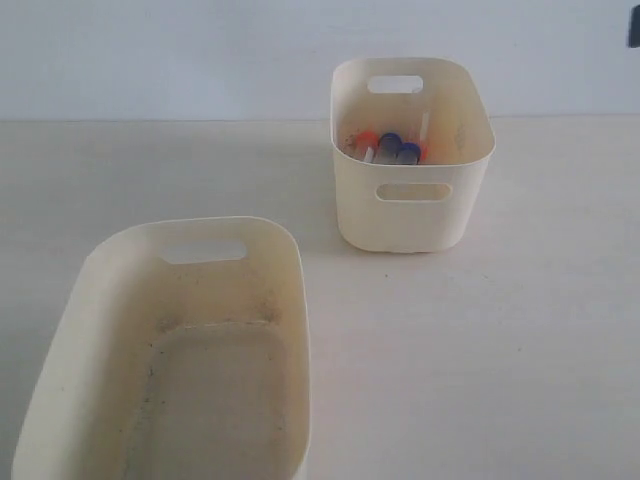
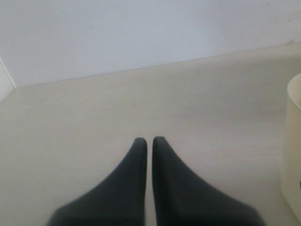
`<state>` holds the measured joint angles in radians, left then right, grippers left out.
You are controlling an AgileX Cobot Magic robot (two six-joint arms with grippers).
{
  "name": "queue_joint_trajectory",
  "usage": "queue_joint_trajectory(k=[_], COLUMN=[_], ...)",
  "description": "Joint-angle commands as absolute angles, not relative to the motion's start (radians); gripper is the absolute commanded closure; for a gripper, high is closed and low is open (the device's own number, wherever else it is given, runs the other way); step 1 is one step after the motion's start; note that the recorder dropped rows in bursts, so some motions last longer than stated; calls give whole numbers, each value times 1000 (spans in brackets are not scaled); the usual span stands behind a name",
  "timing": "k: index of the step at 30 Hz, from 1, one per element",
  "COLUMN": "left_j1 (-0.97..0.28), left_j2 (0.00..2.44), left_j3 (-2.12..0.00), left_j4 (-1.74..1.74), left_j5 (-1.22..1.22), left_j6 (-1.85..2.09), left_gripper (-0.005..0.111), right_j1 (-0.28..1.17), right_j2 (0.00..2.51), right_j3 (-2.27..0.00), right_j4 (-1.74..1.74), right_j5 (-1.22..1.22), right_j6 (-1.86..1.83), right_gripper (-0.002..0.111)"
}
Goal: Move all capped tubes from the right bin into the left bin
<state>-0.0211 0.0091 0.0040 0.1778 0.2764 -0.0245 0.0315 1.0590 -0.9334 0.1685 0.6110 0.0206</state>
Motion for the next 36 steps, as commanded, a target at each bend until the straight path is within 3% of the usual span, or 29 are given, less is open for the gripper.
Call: queue_joint_trajectory(k=[1, 9, 21, 36], left_j1=[-20, -20, -20, -20], left_j2=[7, 7, 7, 7], left_j3=[0, 0, 0, 0], left_j4=[177, 177, 177, 177], left_j5=[261, 261, 261, 261], left_j6=[-36, -36, -36, -36], left_gripper=[102, 102, 102, 102], right_j1=[75, 284, 262, 219], right_j2=[1246, 1551, 1982, 2166], right_j3=[-974, -1039, -1553, -1748], right_j4=[487, 514, 508, 78], right_j5=[557, 179, 236, 267], right_j6=[-343, -331, -185, 56], right_gripper=[108, 72, 72, 72])
